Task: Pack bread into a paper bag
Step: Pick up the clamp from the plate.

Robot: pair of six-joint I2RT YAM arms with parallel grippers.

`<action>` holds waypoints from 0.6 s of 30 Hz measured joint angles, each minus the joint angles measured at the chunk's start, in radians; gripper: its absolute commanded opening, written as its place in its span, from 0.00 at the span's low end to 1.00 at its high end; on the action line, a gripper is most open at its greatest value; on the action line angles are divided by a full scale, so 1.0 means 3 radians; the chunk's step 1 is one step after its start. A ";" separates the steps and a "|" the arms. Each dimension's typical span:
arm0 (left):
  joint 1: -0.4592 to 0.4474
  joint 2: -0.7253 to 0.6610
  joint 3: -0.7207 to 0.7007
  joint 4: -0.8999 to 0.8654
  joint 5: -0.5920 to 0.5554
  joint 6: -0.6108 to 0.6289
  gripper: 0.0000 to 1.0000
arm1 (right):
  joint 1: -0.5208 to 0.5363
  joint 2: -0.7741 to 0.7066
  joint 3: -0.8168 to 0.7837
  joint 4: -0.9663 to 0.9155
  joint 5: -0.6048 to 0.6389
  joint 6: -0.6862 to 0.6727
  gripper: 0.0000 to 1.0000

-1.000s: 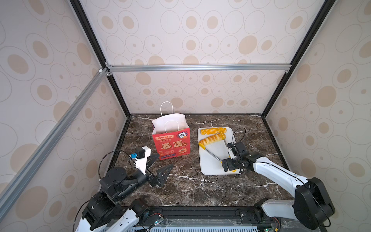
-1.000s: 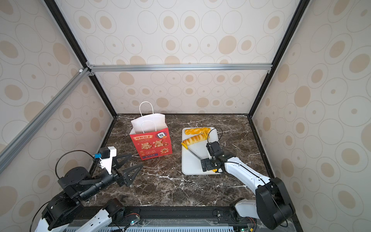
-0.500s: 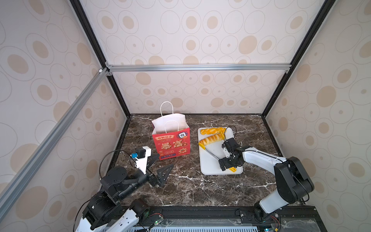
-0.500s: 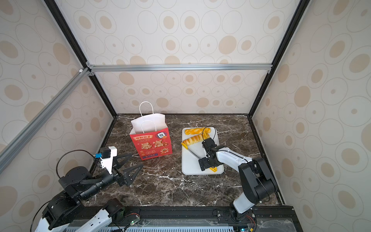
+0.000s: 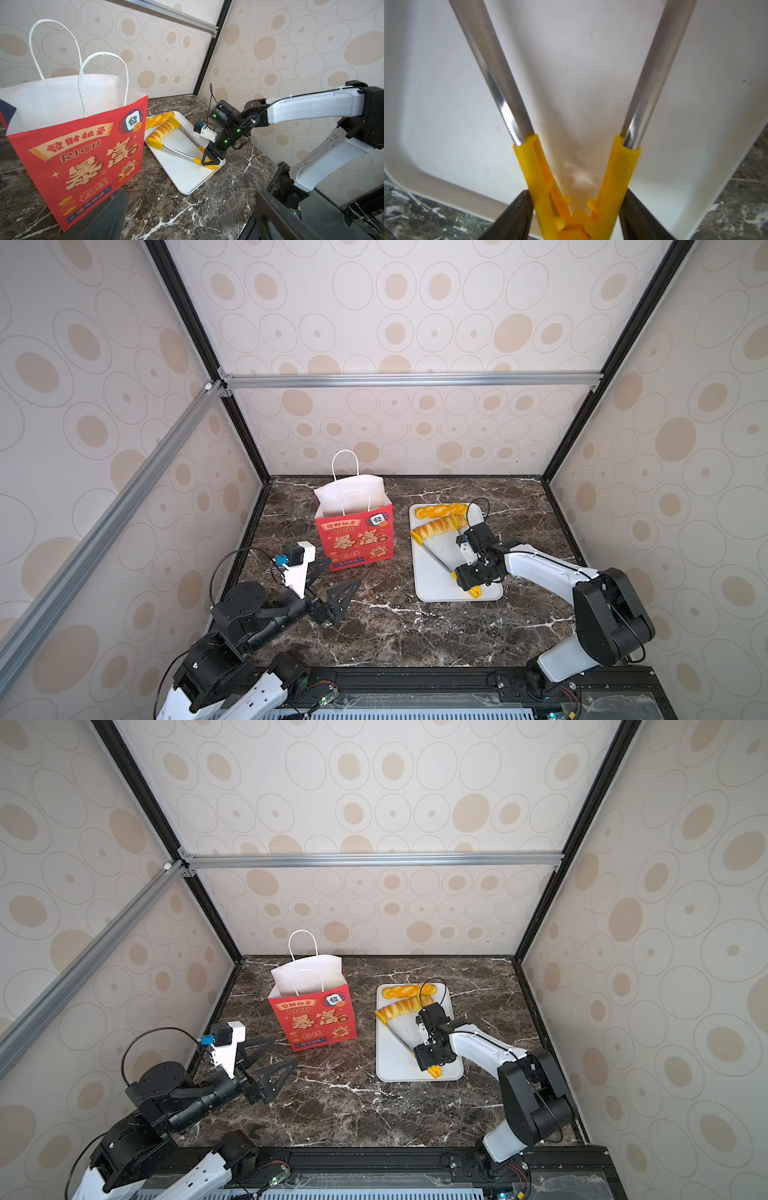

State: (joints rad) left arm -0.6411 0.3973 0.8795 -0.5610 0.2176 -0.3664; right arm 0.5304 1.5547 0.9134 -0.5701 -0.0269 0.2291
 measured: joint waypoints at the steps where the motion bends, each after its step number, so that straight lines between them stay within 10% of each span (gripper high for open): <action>1: 0.0000 0.0000 0.0000 0.0000 0.0000 0.0000 0.99 | 0.0011 0.0023 0.0001 -0.0001 0.0005 -0.0004 0.76; 18: 0.0000 0.0006 0.0000 0.0000 -0.0004 0.0001 0.99 | 0.0228 0.0151 0.0064 -0.0093 0.0226 -0.0005 0.46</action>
State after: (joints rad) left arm -0.6411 0.3992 0.8795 -0.5610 0.2165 -0.3660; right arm 0.5987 1.6001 0.9325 -0.5980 0.0410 0.2276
